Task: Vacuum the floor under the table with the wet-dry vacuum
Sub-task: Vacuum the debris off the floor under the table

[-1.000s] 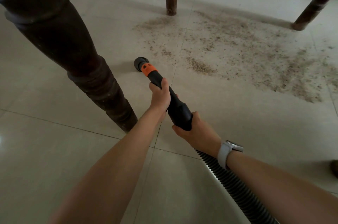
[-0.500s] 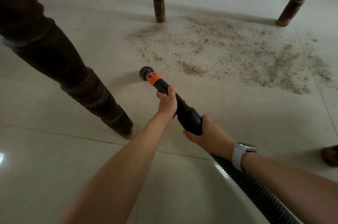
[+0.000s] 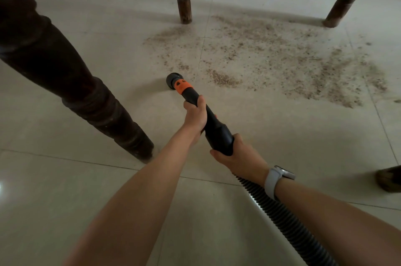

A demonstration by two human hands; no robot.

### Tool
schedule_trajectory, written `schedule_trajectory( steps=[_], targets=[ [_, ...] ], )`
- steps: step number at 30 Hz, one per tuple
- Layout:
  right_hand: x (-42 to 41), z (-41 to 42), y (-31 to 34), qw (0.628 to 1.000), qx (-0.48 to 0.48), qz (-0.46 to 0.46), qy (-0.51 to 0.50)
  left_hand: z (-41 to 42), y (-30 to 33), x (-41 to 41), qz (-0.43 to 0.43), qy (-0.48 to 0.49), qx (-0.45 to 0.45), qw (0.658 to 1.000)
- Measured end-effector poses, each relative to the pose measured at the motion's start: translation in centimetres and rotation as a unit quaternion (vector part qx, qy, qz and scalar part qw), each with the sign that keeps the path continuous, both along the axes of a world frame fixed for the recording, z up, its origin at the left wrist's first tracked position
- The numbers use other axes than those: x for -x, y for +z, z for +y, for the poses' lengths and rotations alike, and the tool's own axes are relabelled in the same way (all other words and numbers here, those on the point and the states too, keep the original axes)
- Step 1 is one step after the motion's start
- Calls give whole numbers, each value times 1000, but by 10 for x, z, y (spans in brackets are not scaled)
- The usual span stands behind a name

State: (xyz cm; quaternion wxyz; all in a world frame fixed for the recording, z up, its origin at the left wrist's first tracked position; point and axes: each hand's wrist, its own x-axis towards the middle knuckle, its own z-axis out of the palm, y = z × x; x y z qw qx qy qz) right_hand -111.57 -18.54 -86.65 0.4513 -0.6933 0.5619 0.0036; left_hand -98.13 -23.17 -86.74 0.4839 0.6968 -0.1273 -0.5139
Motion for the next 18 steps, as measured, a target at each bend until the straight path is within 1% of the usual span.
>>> schedule_trajectory(
  steps=[4,8,14,18],
  targets=[
    [-6,5,-1,1000,7,8,1,5,2,-3,31,22,20,999],
    [6,11,3,999,35,35,-1,10,7,8,52,12,30,998],
    [23,17,6,997,49,52,-15,10,4,26,54,-10,34,998],
    [28,16,9,996,66,63,-13,6,5,30,72,-12,39,997]
  ],
)
